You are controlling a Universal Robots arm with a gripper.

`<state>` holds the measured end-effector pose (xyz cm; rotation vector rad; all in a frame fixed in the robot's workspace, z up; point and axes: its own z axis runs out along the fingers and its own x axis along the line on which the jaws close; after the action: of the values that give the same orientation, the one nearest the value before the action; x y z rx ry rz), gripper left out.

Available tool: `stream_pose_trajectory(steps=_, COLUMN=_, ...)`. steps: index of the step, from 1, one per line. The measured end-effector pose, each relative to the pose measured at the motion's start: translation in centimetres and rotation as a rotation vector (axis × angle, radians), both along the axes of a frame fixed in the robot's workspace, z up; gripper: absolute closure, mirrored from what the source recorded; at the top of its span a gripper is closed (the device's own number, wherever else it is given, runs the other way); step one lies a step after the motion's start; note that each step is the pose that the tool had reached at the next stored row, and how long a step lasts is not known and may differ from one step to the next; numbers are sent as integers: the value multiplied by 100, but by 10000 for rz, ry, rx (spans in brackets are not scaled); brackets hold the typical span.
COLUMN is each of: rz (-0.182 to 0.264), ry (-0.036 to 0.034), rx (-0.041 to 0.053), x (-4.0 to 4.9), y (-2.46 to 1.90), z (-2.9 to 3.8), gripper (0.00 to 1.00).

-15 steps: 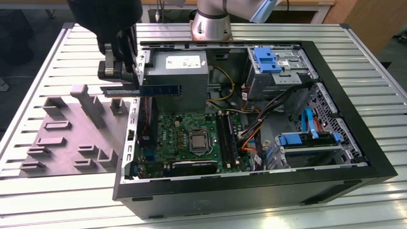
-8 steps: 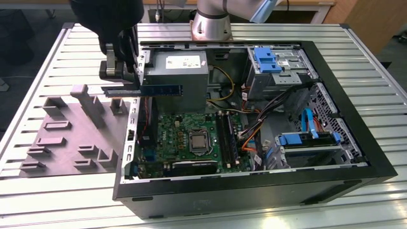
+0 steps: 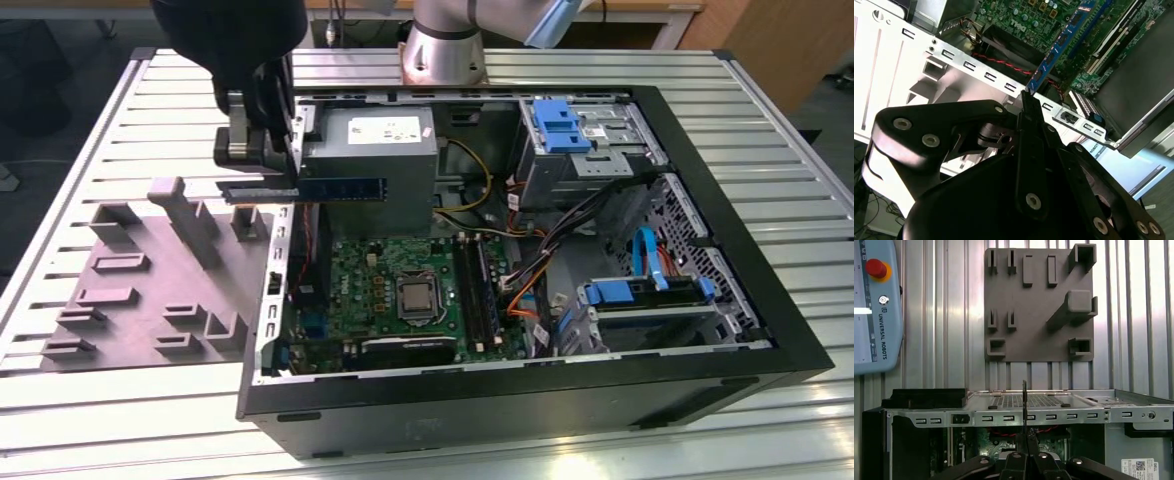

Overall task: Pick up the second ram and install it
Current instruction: 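Pick up the second ram and move it above second insertion slot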

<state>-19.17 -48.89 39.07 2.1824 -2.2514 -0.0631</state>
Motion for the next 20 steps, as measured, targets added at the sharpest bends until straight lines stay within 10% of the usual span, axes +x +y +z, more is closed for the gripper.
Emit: stream_pose_trajectory(steps=20, rz=0, ry=0, rx=0, x=105, y=0, z=0, gripper=88)
